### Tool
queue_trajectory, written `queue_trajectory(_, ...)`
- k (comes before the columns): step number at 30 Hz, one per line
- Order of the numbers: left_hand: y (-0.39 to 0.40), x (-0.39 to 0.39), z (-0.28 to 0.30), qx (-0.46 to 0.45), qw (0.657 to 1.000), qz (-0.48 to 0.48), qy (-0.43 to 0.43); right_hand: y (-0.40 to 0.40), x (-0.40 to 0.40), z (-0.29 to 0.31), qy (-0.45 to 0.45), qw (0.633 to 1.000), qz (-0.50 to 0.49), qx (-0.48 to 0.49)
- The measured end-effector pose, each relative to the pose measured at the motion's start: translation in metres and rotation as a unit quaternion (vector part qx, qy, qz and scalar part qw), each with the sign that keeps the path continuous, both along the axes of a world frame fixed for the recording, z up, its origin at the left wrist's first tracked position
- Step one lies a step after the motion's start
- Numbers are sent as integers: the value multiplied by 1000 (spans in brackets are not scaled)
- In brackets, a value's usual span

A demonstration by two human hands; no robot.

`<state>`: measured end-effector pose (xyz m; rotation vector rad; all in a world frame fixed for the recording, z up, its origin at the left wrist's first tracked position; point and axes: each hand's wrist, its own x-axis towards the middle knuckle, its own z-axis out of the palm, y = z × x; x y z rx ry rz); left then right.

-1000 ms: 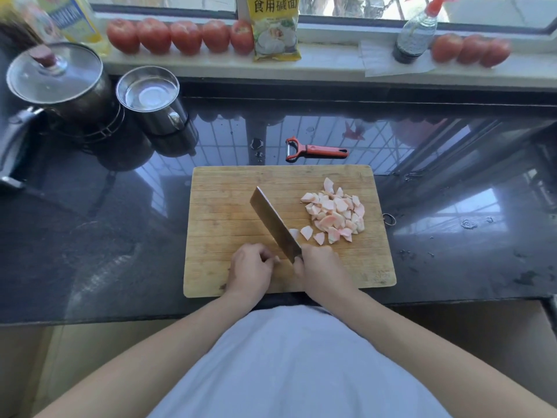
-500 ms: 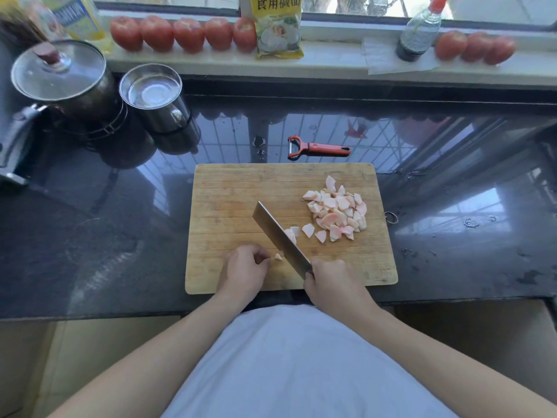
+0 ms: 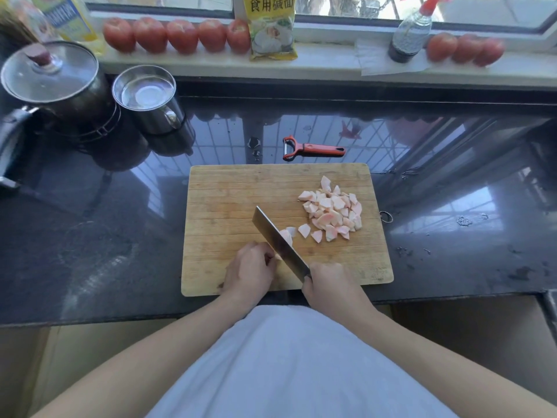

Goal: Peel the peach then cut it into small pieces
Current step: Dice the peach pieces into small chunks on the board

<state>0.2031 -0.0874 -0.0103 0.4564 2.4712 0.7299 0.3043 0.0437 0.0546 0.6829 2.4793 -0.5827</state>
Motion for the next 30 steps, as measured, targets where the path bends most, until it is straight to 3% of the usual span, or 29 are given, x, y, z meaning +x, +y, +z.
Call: queue_trajectory(30, 6, 5, 4, -31, 999, -9, 11, 4, 6, -3, -32, 998, 41, 33)
